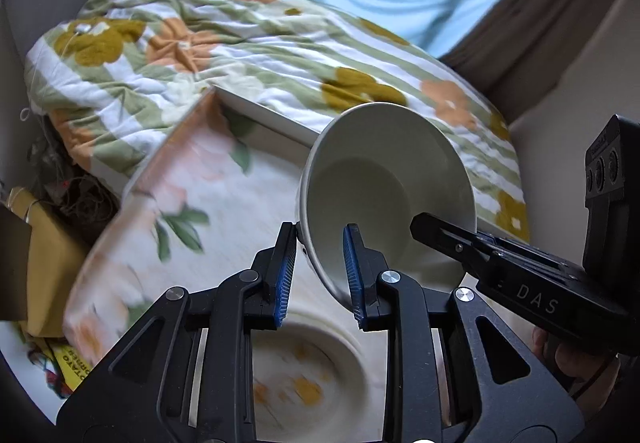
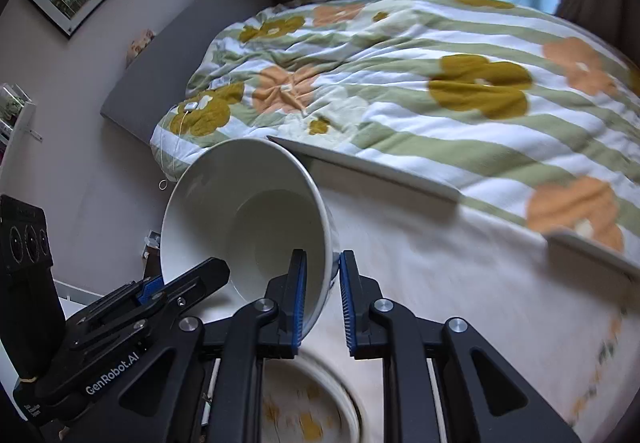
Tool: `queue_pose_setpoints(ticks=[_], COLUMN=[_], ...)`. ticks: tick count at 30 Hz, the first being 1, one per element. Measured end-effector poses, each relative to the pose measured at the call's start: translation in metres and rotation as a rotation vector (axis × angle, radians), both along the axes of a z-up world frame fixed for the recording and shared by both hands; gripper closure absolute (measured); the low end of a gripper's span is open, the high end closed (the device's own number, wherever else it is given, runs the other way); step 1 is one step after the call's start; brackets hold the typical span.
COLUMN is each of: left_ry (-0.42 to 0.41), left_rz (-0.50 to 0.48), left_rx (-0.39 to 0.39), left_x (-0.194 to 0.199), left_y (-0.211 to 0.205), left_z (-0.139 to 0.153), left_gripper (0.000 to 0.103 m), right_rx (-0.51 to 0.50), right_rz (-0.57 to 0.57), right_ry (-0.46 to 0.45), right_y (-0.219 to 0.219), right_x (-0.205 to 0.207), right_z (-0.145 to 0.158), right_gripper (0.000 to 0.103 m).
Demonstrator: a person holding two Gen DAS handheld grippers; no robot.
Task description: Organize plates and bowls
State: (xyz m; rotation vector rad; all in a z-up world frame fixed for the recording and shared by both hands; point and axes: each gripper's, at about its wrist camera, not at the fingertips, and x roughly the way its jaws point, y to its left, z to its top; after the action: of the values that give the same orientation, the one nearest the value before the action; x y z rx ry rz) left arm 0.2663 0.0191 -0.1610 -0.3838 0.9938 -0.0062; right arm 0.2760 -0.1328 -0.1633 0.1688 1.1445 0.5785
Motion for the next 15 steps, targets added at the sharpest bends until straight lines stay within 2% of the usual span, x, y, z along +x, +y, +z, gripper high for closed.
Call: queue_pose_setpoints(ticks=[7,15], left_ry=[-0.020,0.022], left_rz=[-0.080,-0.209], left_rx=[0.004,-0.013], left_x=[-0.073,-0.121], left_y=[-0.091,-0.178], left_z=[0.019,0.011], left_gripper=[0.082,0.082], right_rx=[-0.005,-0.019], right_rz=[-0.076,-0.191], right_ry=[-0.032,-0.001], right_y=[-0.084,-0.168], right_x=[-0.080,-0.145], right_z=[0.020,0.010], right_gripper=[0.088,0.088])
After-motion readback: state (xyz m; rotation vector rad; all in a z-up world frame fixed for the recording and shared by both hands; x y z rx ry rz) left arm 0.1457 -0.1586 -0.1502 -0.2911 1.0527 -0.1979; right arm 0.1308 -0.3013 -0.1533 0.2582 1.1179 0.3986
